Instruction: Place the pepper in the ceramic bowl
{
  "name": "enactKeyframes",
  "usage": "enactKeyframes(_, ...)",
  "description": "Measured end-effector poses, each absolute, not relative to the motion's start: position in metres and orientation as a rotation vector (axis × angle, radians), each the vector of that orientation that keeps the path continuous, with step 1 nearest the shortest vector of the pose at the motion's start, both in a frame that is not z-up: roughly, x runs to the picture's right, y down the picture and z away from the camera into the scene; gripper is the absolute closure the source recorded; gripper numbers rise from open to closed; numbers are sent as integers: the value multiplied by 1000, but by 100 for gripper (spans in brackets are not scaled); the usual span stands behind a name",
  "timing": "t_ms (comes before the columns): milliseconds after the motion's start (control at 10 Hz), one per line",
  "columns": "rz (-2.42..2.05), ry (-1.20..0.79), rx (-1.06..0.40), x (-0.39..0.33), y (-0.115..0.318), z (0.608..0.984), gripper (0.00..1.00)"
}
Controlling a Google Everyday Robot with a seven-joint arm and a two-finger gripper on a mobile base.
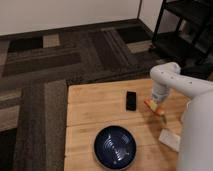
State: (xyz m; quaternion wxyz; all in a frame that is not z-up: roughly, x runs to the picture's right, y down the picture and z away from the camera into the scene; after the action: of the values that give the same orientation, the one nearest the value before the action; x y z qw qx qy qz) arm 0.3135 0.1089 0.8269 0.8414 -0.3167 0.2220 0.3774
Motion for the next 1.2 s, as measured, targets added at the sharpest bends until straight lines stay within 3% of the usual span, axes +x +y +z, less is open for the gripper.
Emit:
enactKeyframes(500, 600, 516, -601, 280, 72, 794, 100)
enactKeyframes(800, 451, 423, -542, 218, 46, 762, 100)
enactKeyframes(1200, 220, 195, -515, 115, 47, 728, 100)
